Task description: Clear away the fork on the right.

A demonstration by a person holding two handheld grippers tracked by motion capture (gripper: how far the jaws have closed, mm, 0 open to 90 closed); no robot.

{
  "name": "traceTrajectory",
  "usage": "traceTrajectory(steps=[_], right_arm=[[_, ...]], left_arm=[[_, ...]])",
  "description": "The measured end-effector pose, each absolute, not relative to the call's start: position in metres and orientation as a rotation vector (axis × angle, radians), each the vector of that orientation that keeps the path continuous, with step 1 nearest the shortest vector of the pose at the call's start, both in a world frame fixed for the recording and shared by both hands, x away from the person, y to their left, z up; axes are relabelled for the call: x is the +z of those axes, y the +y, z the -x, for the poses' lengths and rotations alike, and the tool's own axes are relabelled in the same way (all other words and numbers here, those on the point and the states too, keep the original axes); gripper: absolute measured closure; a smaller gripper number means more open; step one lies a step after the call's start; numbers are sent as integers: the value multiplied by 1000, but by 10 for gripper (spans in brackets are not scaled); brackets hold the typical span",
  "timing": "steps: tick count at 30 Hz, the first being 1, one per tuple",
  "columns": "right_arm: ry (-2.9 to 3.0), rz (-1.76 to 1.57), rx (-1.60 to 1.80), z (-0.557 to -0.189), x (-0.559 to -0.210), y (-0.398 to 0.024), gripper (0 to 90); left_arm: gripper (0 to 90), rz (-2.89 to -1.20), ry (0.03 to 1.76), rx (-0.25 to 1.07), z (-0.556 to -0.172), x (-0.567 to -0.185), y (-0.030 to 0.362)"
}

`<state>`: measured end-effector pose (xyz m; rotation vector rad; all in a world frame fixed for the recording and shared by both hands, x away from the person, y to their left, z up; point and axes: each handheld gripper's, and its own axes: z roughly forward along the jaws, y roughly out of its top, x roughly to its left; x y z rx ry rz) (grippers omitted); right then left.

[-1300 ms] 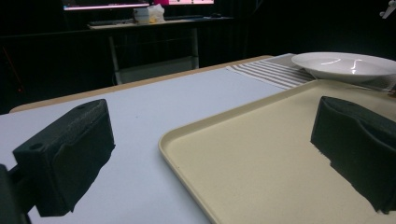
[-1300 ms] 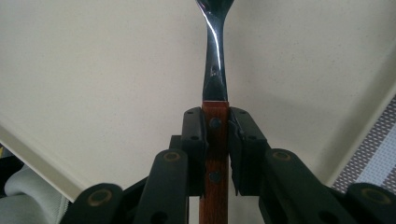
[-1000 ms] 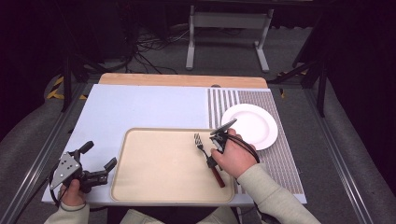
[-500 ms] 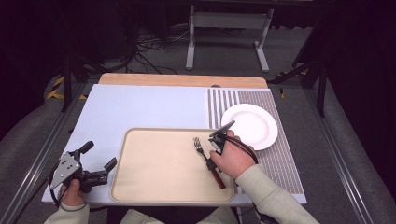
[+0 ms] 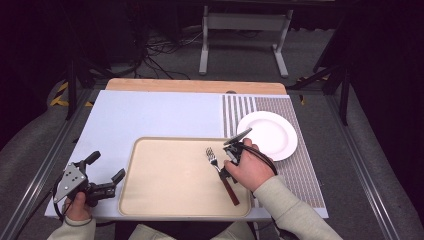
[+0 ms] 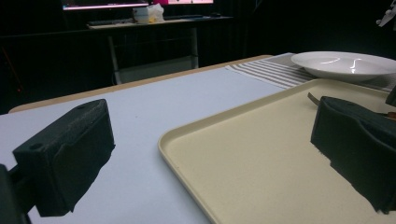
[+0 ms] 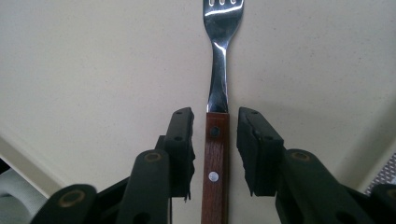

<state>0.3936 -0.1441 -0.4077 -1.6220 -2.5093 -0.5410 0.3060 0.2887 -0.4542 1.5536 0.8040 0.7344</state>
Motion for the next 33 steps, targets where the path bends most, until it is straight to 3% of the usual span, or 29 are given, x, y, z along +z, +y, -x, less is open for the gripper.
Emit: traceTrajectory(steps=[4, 11, 15, 24, 29, 30, 33], right_arm=[[-2528, 1601, -581, -394, -406, -145, 595], [-2686, 1410, -871, -398, -400, -143, 280], [-2759, 1294, -1030, -402, -396, -142, 235], [-2921, 937, -1213, -414, -389, -134, 257], [-2963, 769, -1240, -421, -388, -132, 336], [-2991, 688, -1255, -424, -387, -131, 413], [-3023, 600, -1267, -426, -386, -129, 468]], left_arm=[[0, -1553, 804, 734, -306, -454, 289], [0, -1554, 804, 735, -306, -454, 289], [0, -1555, 804, 734, -306, -454, 289], [0, -1554, 804, 733, -306, -454, 289], [0, -1554, 804, 732, -306, -454, 289], [0, -1556, 804, 731, -306, -454, 289], [0, -1556, 804, 730, -306, -454, 289]])
